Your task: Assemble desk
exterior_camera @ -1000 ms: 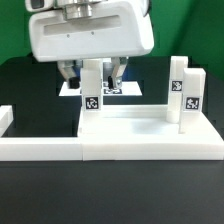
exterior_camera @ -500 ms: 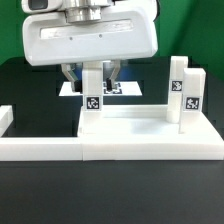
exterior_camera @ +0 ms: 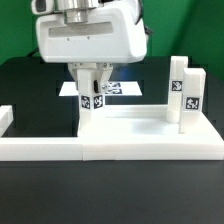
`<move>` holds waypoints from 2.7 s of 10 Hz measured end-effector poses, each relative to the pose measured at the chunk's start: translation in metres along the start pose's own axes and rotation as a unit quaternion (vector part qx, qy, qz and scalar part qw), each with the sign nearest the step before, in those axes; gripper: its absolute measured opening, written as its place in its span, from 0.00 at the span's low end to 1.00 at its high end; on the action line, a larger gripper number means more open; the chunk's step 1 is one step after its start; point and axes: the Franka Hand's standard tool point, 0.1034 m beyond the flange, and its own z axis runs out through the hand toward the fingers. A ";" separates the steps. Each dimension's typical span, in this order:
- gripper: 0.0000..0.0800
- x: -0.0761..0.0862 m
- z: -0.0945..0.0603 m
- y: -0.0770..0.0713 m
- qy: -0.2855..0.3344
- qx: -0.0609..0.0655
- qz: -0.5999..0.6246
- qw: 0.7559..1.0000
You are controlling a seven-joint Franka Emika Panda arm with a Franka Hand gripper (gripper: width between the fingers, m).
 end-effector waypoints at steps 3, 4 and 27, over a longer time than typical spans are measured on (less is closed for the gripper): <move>0.37 0.009 -0.001 0.004 -0.045 0.021 0.222 0.974; 0.37 0.008 -0.001 0.003 -0.047 0.019 0.245 0.968; 0.37 0.006 -0.014 -0.005 -0.066 -0.024 0.109 0.992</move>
Offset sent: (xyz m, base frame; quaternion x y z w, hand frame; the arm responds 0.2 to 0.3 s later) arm 0.0182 -0.0014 0.0049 0.0199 -0.0472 0.1959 0.9793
